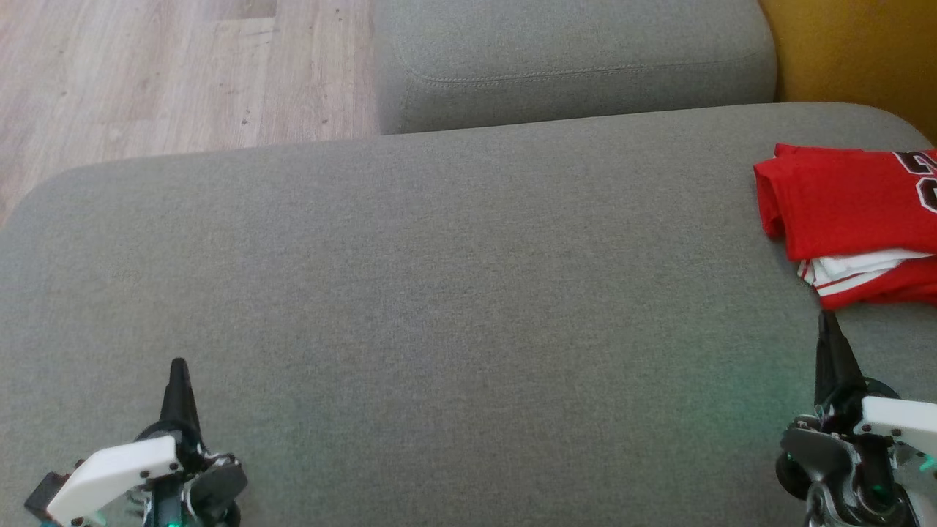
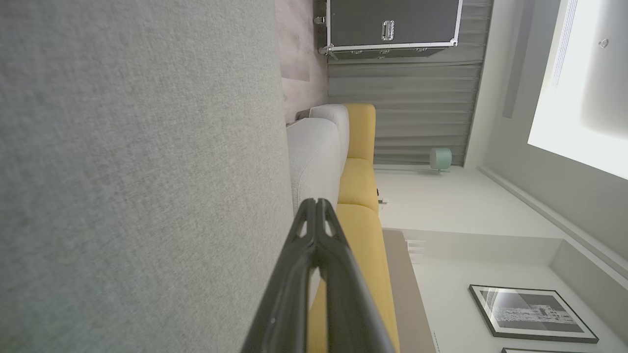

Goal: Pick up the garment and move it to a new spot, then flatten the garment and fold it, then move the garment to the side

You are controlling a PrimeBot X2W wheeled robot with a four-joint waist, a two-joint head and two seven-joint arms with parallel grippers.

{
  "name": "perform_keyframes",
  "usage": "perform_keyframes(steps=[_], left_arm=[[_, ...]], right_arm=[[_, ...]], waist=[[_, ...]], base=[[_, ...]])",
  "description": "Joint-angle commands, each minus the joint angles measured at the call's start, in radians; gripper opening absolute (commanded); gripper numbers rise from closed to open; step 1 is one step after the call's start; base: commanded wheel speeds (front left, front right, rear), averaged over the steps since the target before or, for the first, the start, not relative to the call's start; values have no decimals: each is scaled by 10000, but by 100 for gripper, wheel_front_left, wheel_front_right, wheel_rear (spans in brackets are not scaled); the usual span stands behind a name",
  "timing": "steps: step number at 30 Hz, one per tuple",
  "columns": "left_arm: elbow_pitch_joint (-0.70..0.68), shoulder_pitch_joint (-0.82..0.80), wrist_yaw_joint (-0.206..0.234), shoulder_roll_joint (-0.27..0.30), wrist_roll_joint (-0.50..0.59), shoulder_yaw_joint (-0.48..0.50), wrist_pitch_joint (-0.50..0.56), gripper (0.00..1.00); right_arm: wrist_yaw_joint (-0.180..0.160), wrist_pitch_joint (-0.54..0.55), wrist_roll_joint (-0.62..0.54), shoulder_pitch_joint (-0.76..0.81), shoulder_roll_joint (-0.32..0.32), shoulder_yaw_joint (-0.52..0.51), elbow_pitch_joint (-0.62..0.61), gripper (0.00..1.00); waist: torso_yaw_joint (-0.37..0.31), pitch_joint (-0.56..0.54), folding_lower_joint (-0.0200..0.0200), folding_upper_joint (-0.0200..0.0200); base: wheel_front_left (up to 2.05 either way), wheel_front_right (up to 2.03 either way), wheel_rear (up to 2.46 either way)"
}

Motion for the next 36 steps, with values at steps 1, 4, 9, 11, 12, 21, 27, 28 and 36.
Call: perform_keyframes(steps=[1, 4, 9, 11, 12, 21, 27, 28, 36], left_arm=[[-283, -515, -69, 65, 95, 368, 68, 0], [-283, -515, -69, 61, 100, 373, 72, 0], [-282, -516, -69, 56, 107, 381, 79, 0], [-282, -516, -69, 53, 109, 384, 82, 0], [-282, -517, -69, 52, 110, 386, 83, 0], [-282, -518, -69, 43, 121, 399, 93, 0], [-281, -518, -69, 39, 127, 406, 99, 0], [-281, -519, -69, 38, 128, 407, 100, 0], [-281, -519, -69, 31, 136, 417, 108, 0]], right_arm=[[-7, 85, -17, -525, -53, 201, -374, 0], [-7, 87, -18, -525, -52, 199, -374, 0], [-7, 89, -21, -525, -50, 196, -374, 0], [-7, 90, -22, -526, -49, 195, -374, 0], [-7, 91, -23, -526, -48, 194, -374, 0], [-7, 95, -27, -526, -45, 189, -373, 0], [-7, 97, -29, -526, -43, 186, -373, 0], [-7, 98, -30, -526, -43, 186, -373, 0], [-7, 101, -33, -527, -40, 182, -373, 0]], waist=[[0, 0, 0, 0], [0, 0, 0, 0], [0, 0, 0, 0], [0, 0, 0, 0], [0, 0, 0, 0], [0, 0, 0, 0], [0, 0, 0, 0], [0, 0, 0, 0], [0, 0, 0, 0]], base=[[0, 0, 0], [0, 0, 0], [0, 0, 0], [0, 0, 0], [0, 0, 0], [0, 0, 0], [0, 0, 0], [0, 0, 0], [0, 0, 0]])
